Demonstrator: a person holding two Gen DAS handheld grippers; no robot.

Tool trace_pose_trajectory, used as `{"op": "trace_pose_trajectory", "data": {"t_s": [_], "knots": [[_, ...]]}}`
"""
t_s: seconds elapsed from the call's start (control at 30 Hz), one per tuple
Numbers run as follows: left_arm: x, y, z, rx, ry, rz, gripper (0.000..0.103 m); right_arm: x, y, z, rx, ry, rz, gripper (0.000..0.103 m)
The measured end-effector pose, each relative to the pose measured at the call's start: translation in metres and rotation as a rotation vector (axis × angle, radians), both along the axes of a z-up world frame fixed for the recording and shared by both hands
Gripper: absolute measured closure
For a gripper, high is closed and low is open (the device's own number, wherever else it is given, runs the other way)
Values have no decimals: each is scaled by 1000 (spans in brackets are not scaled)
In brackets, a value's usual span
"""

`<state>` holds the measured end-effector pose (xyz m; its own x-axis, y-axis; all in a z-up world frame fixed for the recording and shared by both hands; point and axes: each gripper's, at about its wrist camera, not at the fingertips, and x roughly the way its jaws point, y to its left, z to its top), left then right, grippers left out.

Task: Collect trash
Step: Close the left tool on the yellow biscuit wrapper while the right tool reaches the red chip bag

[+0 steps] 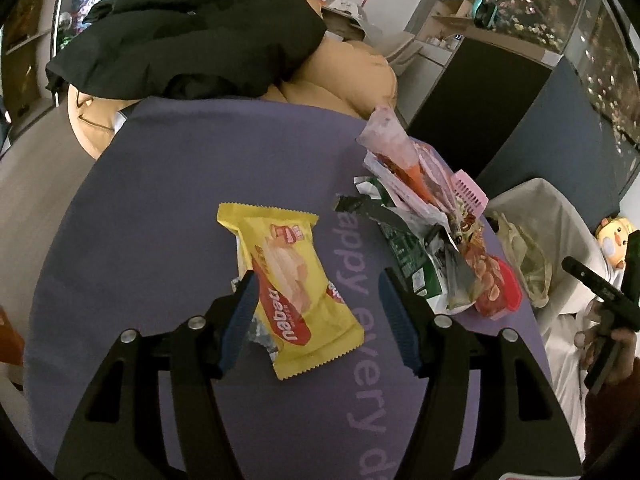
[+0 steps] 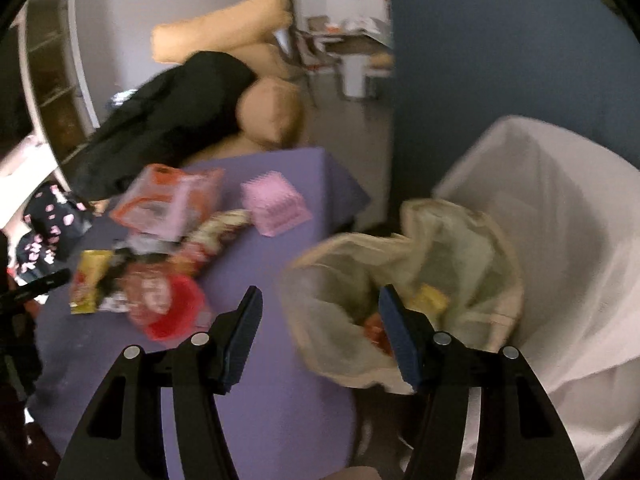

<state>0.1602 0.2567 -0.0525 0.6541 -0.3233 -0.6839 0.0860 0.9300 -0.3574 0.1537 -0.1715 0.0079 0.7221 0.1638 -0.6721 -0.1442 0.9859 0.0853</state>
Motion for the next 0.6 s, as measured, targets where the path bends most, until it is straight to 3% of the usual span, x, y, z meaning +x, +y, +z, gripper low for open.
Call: {"op": "trace_pose_trajectory", "data": {"t_s": [0.1, 0.23, 0.6], "knots": [[0, 1, 1, 5, -2, 8, 44, 4, 27, -2, 15, -3, 70, 42], [1, 6, 3, 8, -8, 19, 44, 13, 60, -13, 21, 90, 172, 42], [28, 16, -21, 20, 55, 79, 44, 16, 117, -27, -81, 93, 190, 42]]}}
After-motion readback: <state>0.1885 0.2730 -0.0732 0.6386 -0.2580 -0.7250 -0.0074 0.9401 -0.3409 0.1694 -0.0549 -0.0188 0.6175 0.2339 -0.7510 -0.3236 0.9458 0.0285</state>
